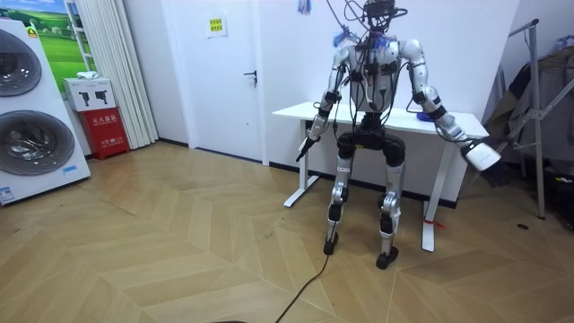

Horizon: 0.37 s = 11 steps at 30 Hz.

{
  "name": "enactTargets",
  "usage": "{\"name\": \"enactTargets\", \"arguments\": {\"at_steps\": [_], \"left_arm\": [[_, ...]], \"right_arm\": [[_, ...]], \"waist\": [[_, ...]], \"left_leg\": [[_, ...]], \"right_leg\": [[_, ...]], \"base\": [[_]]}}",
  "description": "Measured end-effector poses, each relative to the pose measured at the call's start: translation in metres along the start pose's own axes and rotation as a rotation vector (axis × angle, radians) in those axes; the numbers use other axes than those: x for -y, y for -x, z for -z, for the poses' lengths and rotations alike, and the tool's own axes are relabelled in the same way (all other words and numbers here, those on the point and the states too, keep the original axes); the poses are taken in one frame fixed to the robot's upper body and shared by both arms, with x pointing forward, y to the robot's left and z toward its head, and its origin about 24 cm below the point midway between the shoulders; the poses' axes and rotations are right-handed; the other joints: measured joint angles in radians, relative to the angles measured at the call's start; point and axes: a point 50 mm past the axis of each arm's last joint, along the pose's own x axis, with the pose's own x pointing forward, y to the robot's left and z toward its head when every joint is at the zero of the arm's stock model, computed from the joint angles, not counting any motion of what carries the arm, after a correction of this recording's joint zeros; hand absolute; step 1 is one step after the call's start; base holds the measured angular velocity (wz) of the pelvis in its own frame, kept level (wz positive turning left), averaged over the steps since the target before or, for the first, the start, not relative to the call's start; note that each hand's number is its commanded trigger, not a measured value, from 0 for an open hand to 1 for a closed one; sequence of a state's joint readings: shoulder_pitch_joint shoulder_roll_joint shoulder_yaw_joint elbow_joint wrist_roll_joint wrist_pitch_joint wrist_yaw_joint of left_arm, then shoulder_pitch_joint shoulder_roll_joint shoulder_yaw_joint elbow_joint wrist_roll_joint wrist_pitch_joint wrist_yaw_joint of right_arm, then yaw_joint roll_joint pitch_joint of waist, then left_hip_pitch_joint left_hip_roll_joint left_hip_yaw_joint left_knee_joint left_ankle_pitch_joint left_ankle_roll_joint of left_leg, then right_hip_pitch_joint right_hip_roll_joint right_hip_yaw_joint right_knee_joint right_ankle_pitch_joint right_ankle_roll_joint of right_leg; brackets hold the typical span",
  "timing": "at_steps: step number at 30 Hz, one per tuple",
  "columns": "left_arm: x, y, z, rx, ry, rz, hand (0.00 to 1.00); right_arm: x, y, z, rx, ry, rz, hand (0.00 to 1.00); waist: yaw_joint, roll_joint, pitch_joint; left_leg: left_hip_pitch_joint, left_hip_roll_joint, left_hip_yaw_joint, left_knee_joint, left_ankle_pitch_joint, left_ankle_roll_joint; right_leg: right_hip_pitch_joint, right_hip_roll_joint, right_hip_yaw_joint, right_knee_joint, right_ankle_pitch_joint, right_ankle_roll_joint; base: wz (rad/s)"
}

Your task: Wipe table

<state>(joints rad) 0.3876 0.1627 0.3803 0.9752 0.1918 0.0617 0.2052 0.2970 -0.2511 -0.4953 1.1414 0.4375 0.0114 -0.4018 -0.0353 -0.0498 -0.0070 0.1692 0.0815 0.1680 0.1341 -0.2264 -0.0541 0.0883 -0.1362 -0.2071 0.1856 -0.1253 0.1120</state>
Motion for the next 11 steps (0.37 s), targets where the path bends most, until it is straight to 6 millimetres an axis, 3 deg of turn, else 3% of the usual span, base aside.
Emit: {"name": "enactTargets", "arguments": {"at_steps": [3,5,9,11], "left_arm": [[0.011,0.001,-0.001,-0.004,-0.054,0.035,0.00],[0.018,0.002,-0.001,-0.010,-0.090,0.060,0.00],[0.034,0.005,-0.003,0.001,-0.167,0.100,0.00],[0.039,0.006,-0.005,0.012,-0.195,0.114,0.00]], "right_arm": [[-0.010,0.005,0.027,-0.040,0.304,-0.102,0.00],[-0.020,0.009,0.032,-0.012,0.455,-0.163,0.00],[-0.053,0.019,0.025,0.097,0.706,-0.273,0.00],[-0.067,0.025,0.020,0.131,0.742,-0.308,0.00]], "waist": [[0.001,0.010,0.0000],[0.015,0.018,-0.0007],[0.024,0.033,0.0011],[0.035,0.038,0.0010]], "left_leg": [[-0.003,0.000,0.000,0.010,-0.005,-0.005],[-0.004,0.000,-0.001,0.015,-0.006,-0.005],[-0.002,0.000,-0.011,0.018,-0.003,-0.001],[-0.002,0.000,-0.011,0.018,-0.002,0.000]], "right_leg": [[0.000,0.000,0.005,0.003,0.001,-0.002],[0.000,0.000,0.006,0.003,0.002,-0.003],[0.010,0.002,0.002,0.000,0.002,-0.003],[0.009,0.002,0.002,0.000,0.002,-0.003]], "base": [[0.00],[0.02],[0.06],[0.00]]}}
